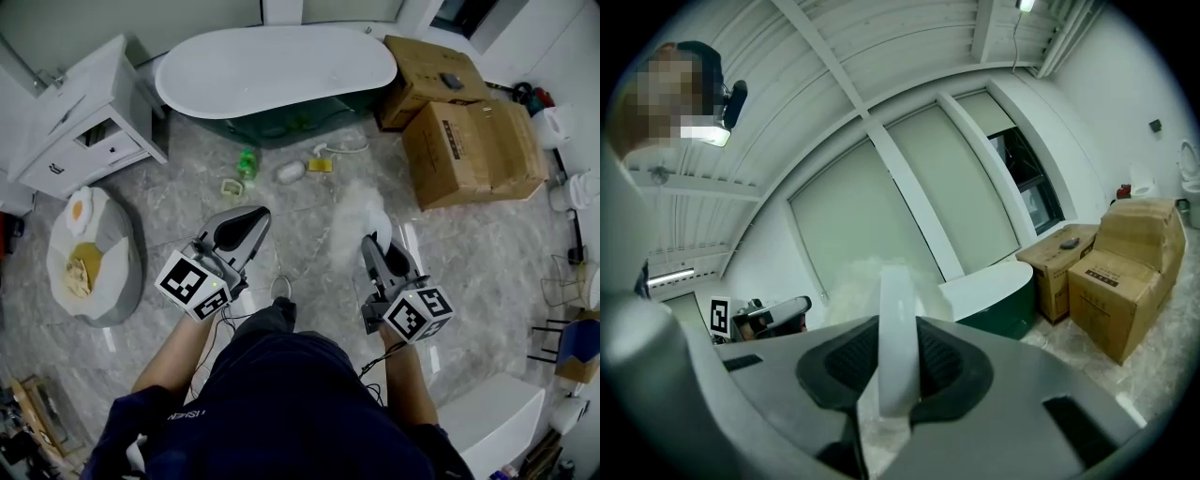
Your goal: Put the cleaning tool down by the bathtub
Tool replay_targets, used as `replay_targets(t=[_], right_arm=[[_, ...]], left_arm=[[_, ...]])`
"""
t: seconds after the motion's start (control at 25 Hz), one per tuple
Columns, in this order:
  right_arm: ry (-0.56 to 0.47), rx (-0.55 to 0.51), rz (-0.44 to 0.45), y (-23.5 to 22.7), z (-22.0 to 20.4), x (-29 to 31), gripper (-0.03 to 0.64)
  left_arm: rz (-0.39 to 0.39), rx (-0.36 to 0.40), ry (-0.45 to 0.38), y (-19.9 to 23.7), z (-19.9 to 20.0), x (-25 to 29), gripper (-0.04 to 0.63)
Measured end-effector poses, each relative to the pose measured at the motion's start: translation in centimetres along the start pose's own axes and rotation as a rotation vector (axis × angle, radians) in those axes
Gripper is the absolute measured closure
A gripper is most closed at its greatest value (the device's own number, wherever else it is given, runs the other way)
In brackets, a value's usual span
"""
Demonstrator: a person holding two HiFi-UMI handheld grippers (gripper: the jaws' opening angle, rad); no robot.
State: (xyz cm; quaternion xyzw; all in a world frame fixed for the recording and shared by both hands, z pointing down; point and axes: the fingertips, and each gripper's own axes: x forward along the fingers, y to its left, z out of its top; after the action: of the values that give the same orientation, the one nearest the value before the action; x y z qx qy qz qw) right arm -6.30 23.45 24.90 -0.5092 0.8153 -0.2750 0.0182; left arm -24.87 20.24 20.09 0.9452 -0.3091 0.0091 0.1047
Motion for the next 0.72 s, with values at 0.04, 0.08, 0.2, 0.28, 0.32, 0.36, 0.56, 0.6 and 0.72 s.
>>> replay_targets(t=[0.04, 0.08, 0.2, 0.28, 0.32, 0.36, 0.56, 0.6, 0.72], right_arm=[[0.000, 0.000, -0.003, 0.0, 0.2, 0.7, 0.523], [0.000, 0.000, -0.006, 0.0, 0.4, 1.4, 0.523], [-0.001, -0.001, -0.016, -0.3, 1.1, 3.2, 0.523], [0.000, -0.004, -0.024, -0.8, 1.6, 4.2, 0.523], [0.000, -0.005, -0.027, -1.0, 1.9, 4.6, 0.523], [0.000, -0.006, -0.030, -1.3, 2.1, 5.1, 0.523], [-0.003, -0.004, -0.046, -2.1, 3.0, 7.1, 0.523], [-0.004, -0.002, -0.048, -2.3, 3.2, 7.5, 0.523], [-0.008, 0.005, -0.054, -3.0, 3.8, 8.2, 0.523]], left_arm=[[-0.004, -0.001, 0.001, 0.7, 0.1, 0.3, 0.561], [-0.007, -0.003, 0.001, 1.4, 0.2, 0.5, 0.561], [-0.014, -0.005, 0.000, 3.4, 0.5, 1.3, 0.561], [-0.018, -0.004, -0.002, 4.4, 0.9, 2.0, 0.561], [-0.020, -0.002, -0.003, 4.9, 1.0, 2.4, 0.561], [-0.022, -0.001, -0.003, 5.4, 1.1, 2.7, 0.561], [-0.031, -0.001, 0.004, 7.6, 1.5, 3.7, 0.561], [-0.033, -0.001, 0.007, 7.9, 1.5, 4.0, 0.561], [-0.038, 0.000, 0.010, 8.6, 1.7, 4.9, 0.561]])
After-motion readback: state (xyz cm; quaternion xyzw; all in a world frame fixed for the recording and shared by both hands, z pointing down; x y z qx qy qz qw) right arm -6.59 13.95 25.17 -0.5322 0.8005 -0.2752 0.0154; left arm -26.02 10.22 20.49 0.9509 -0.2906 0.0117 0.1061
